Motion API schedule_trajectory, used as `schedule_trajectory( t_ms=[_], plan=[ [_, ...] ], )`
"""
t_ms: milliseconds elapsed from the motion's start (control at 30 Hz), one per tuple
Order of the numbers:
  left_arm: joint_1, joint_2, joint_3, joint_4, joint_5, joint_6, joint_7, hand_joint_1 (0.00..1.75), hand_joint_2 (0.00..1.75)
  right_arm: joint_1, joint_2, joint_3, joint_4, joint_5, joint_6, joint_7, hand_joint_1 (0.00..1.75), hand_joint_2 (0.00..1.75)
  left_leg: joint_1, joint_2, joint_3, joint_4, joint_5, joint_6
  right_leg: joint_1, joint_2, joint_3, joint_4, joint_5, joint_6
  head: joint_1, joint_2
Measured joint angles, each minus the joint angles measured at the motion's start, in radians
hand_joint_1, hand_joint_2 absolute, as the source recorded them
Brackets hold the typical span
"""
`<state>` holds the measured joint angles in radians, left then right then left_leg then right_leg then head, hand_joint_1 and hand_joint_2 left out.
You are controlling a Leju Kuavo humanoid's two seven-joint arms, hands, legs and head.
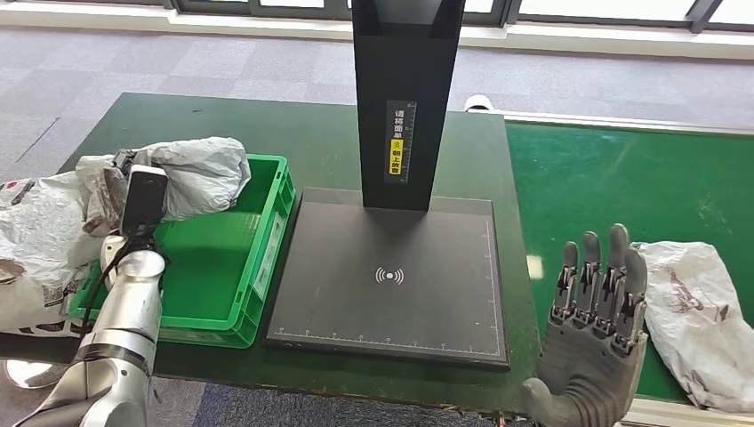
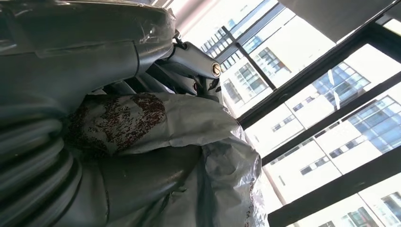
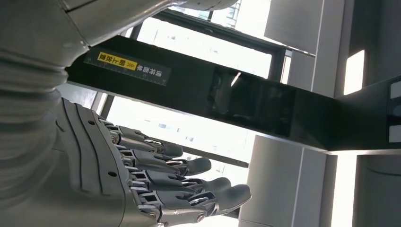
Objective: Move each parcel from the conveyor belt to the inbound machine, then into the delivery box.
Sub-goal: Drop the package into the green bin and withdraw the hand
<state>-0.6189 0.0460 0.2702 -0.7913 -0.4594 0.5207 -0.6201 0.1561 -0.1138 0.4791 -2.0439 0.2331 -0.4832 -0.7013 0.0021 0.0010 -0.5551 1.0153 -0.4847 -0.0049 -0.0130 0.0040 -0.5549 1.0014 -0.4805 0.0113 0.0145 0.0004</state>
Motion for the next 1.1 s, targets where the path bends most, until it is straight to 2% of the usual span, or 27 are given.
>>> schedule_trajectory(
  t_ms=[33, 100, 133, 167, 233, 400, 633, 700, 833, 1000, 1100],
  plan=[
    [-0.005, -0.002, 0.001, 0.020, -0.005, 0.004, 0.000, 1.48, 1.75, 0.001, 0.000, 0.000, 0.000, -0.001, -0.003, 0.000, 0.00, 1.75, 0.000, 0.000, 0.000, 0.000, 0.000, 0.000, 0.000, 0.000, 0.000, 0.000, 0.000, 0.000, 0.000, 0.000],
    [-0.010, -0.003, 0.004, 0.052, -0.010, 0.007, -0.003, 0.61, 1.75, 0.002, 0.000, 0.000, 0.000, -0.009, -0.006, 0.000, 0.00, 1.75, 0.000, 0.001, 0.000, 0.000, 0.000, 0.000, 0.000, 0.001, 0.000, 0.000, 0.000, 0.000, 0.000, 0.000],
    [-0.011, -0.004, 0.005, 0.064, -0.012, 0.010, -0.008, 0.17, 1.31, 0.002, -0.001, 0.000, 0.000, -0.014, -0.007, 0.000, 0.00, 1.75, 0.000, 0.001, 0.000, 0.000, 0.000, 0.000, 0.000, 0.001, -0.001, 0.000, 0.000, 0.000, 0.000, 0.000],
    [-0.011, -0.005, 0.006, 0.073, -0.012, 0.012, -0.016, 0.00, 0.87, 0.002, -0.001, 0.000, 0.000, -0.018, -0.009, 0.000, 0.00, 1.75, 0.000, 0.001, 0.000, 0.000, 0.000, 0.000, 0.000, 0.001, -0.001, 0.000, 0.000, 0.000, 0.000, 0.000],
    [-0.010, -0.008, 0.006, 0.085, -0.010, 0.013, -0.036, 0.00, 0.00, 0.002, -0.004, 0.000, 0.000, -0.023, -0.018, 0.000, 0.00, 1.75, 0.000, 0.001, 0.000, 0.000, 0.000, 0.000, 0.000, 0.000, -0.001, 0.000, 0.000, 0.000, 0.000, 0.000],
    [0.029, -0.040, 0.008, 0.046, 0.041, -0.016, -0.072, 0.00, 0.00, 0.017, -0.015, 0.002, 0.000, -0.030, -0.056, 0.000, 0.00, 1.75, 0.000, 0.000, 0.000, 0.000, -0.001, 0.000, 0.000, 0.000, 0.000, 0.000, 0.000, 0.000, 0.000, 0.000],
    [0.195, -0.099, 0.006, -0.235, 0.138, -0.036, -0.074, 0.00, 0.00, 0.068, -0.049, 0.019, -0.013, -0.060, -0.065, 0.000, 0.00, 1.75, -0.002, 0.002, 0.004, -0.001, -0.004, 0.000, -0.002, 0.002, 0.003, 0.000, -0.002, 0.000, 0.000, 0.000],
    [0.267, -0.114, 0.004, -0.326, 0.167, -0.033, -0.076, 0.00, 0.00, 0.075, -0.055, 0.019, -0.019, -0.077, -0.032, 0.000, 0.00, 1.75, -0.002, 0.003, 0.006, -0.001, -0.005, 0.000, -0.002, 0.002, 0.005, -0.001, -0.004, 0.000, 0.000, 0.000],
    [0.475, -0.156, -0.009, -0.560, 0.244, -0.019, -0.081, 0.00, 0.00, 0.106, -0.059, 0.010, -0.032, -0.118, 0.103, 0.000, 0.00, 1.75, -0.002, 0.008, 0.007, -0.001, -0.008, 0.000, -0.001, 0.006, 0.003, -0.001, -0.005, -0.001, 0.000, 0.000],
    [0.607, -0.186, -0.023, -0.730, 0.265, -0.013, -0.083, 0.00, 0.00, 0.114, -0.059, -0.013, -0.036, -0.136, 0.172, 0.000, 0.00, 1.75, -0.001, 0.006, 0.006, -0.001, -0.008, 0.001, -0.001, 0.005, 0.004, -0.001, -0.005, 0.000, 0.000, 0.000],
    [0.691, -0.198, -0.036, -0.831, 0.247, 0.025, -0.083, 0.00, 0.00, 0.118, -0.055, -0.045, -0.036, -0.153, 0.258, 0.000, 0.00, 1.75, -0.001, 0.006, 0.006, -0.001, -0.008, 0.000, -0.001, 0.005, 0.004, -0.001, -0.005, 0.000, 0.000, 0.000]
  ],
)
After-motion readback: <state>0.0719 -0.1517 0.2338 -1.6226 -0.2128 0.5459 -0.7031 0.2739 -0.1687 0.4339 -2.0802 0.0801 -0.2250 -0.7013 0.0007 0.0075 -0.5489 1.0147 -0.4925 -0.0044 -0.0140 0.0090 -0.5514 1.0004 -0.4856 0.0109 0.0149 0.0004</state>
